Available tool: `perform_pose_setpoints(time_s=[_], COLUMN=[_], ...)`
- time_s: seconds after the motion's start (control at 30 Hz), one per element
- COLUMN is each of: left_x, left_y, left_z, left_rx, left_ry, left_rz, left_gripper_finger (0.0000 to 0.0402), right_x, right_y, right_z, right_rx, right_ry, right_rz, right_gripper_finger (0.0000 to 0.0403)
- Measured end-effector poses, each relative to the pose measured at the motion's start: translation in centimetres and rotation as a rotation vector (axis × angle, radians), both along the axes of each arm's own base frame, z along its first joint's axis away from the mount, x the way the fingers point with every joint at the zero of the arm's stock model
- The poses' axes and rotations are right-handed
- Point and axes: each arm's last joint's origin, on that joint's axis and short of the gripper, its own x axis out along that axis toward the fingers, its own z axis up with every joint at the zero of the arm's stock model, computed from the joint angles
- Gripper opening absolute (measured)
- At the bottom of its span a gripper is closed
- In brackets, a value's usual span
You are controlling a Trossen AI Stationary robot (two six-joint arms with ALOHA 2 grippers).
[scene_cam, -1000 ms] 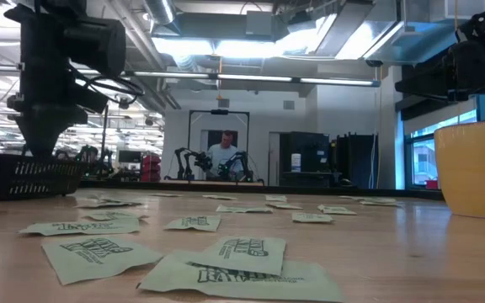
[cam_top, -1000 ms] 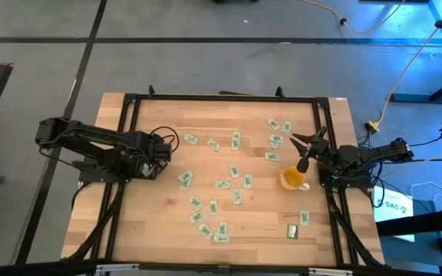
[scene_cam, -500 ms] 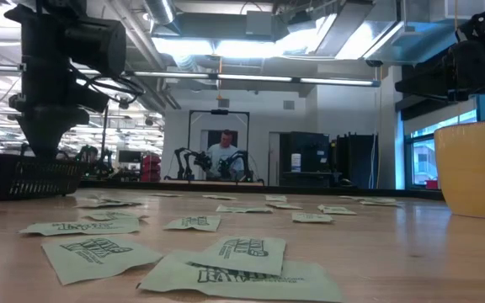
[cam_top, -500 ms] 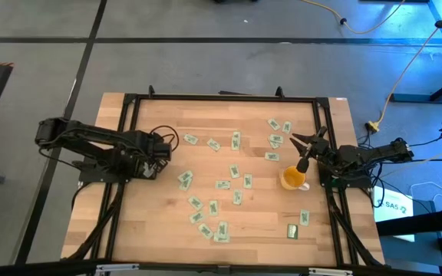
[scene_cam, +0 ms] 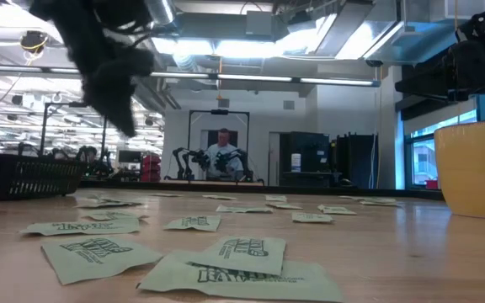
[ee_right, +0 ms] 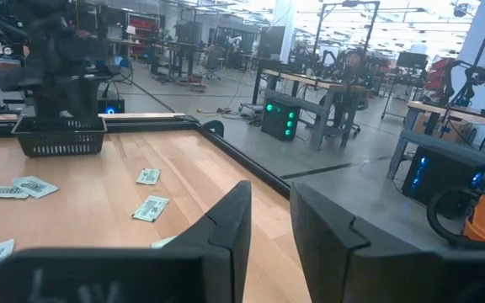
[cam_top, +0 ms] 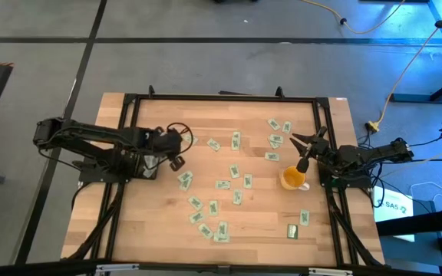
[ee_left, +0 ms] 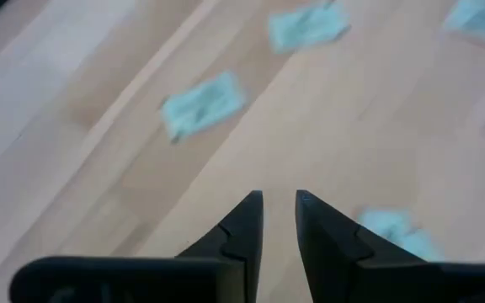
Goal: Pick and place Stevia / Truvia into bins
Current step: Put the stevia packet into the black bin
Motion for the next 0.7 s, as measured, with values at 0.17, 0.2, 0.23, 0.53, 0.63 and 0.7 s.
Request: perform_pose_setpoints(time_s=[0.17,0.2,0.23,0.53,0.63,0.7], left_x=[0.9,1.1,1.1,3.7,4.4,4.8], left_y=[-0.4,-0.4,-0.4,-0.5,-0.6,-0.6], left_z=[0.3,0.2,0.1,-2.2,-2.8,-3.2], left_rx=[0.007,0.009,0.011,-0.004,-0.013,-0.017], left_ry=[-0.070,-0.065,-0.055,-0.042,-0.052,-0.043], left_rz=[-0.081,-0.095,-0.105,-0.202,-0.239,-0.266], left_gripper_finger=[0.0066,0.0066,0.0067,0.0070,0.0070,0.0071], right_x=[0.0,0.0,0.0,0.0,0.0,0.0], right_y=[0.0,0.0,0.0,0.0,0.0,0.0], right_z=[0.0,0.0,0.0,0.0,0.0,0.0], right_rx=[0.000,0.000,0.000,0.000,0.000,0.000], right_ry=[0.000,0.000,0.000,0.000,0.000,0.000], right_rz=[0.000,0.000,0.000,0.000,0.000,0.000], right_gripper_finger=[0.0090,0.0090,0.0090,0.0090,0.0090,0.0090])
